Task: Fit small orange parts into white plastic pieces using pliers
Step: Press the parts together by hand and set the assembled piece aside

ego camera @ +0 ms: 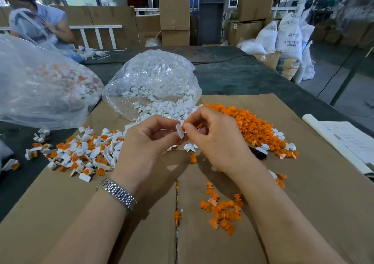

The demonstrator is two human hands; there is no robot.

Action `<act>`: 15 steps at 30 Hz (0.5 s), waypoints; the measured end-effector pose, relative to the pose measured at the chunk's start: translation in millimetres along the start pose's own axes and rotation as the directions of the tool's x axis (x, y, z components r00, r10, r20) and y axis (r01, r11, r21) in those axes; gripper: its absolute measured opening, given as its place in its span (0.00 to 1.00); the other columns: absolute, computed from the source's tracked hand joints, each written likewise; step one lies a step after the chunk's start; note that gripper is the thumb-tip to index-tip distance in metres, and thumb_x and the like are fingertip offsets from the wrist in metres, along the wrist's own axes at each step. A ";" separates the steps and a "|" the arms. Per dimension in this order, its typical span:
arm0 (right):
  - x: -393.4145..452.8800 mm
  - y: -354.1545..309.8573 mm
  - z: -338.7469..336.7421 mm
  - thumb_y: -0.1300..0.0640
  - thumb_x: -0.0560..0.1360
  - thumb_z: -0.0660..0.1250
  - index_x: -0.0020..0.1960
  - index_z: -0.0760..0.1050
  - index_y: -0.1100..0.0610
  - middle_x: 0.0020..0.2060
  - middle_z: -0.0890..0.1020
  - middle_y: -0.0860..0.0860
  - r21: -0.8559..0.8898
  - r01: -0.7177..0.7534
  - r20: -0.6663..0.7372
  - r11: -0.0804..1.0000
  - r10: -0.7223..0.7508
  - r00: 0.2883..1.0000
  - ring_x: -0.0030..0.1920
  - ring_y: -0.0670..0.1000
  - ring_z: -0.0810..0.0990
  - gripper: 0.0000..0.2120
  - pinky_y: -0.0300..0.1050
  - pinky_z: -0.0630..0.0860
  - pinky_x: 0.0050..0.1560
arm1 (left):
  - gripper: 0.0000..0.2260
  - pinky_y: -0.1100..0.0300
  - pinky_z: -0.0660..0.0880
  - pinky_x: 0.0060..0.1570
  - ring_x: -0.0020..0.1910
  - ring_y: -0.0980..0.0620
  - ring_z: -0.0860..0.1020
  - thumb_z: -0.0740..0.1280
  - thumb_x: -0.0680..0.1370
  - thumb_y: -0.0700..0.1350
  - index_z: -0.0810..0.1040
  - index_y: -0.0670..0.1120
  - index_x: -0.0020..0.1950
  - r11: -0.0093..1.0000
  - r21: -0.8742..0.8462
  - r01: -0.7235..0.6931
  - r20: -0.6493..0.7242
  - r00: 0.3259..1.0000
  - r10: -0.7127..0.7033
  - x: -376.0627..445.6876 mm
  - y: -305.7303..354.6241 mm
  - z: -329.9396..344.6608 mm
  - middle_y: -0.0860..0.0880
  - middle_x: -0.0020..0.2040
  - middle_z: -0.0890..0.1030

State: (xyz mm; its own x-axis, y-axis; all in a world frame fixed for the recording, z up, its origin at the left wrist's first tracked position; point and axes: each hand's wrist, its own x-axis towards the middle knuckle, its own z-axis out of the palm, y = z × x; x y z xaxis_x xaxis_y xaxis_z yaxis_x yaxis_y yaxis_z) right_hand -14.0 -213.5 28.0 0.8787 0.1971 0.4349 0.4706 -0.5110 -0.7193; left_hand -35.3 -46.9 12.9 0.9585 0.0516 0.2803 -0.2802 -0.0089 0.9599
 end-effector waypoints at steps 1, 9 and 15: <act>-0.3 0.6 1.1 0.54 0.78 0.71 0.46 0.80 0.51 0.31 0.77 0.36 0.012 -0.024 -0.008 1.000 0.024 1.000 0.34 0.40 0.76 0.02 0.33 0.70 0.36 | 0.11 0.59 0.83 0.48 0.46 0.47 0.87 0.77 0.69 0.41 0.84 0.43 0.50 0.999 0.045 -0.022 0.001 1.000 0.022 0.1 -0.8 0.9 0.46 0.45 0.88; -0.3 -3.4 2.4 0.58 0.77 0.72 0.45 0.78 0.52 0.32 0.83 0.49 0.313 -0.121 0.054 0.942 0.110 0.993 0.31 0.49 0.83 0.04 0.49 0.83 0.40 | 0.11 0.52 0.83 0.53 0.49 0.41 0.86 0.75 0.72 0.42 0.85 0.42 0.53 0.995 -0.092 0.021 0.011 1.000 -0.020 0.9 -2.5 -2.6 0.42 0.48 0.87; 0.1 3.1 -18.9 0.59 0.76 0.74 0.57 0.78 0.52 0.44 0.83 0.49 0.411 -0.184 0.265 0.893 0.076 0.961 0.38 0.48 0.81 0.12 0.44 0.80 0.42 | 0.09 0.60 0.83 0.46 0.46 0.45 0.87 0.73 0.70 0.35 0.86 0.41 0.49 0.909 -0.374 0.187 0.105 0.982 -0.159 4.1 0.4 -3.0 0.39 0.47 0.87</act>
State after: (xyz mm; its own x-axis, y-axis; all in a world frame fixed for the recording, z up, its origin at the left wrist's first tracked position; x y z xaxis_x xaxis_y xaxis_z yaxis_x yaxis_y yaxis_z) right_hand -13.9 -230.9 36.1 0.9018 0.3722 0.2198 0.2918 -0.1490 -0.9448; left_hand -31.6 -43.6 14.5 0.9909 -0.0529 0.1234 -0.0949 0.3747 0.9223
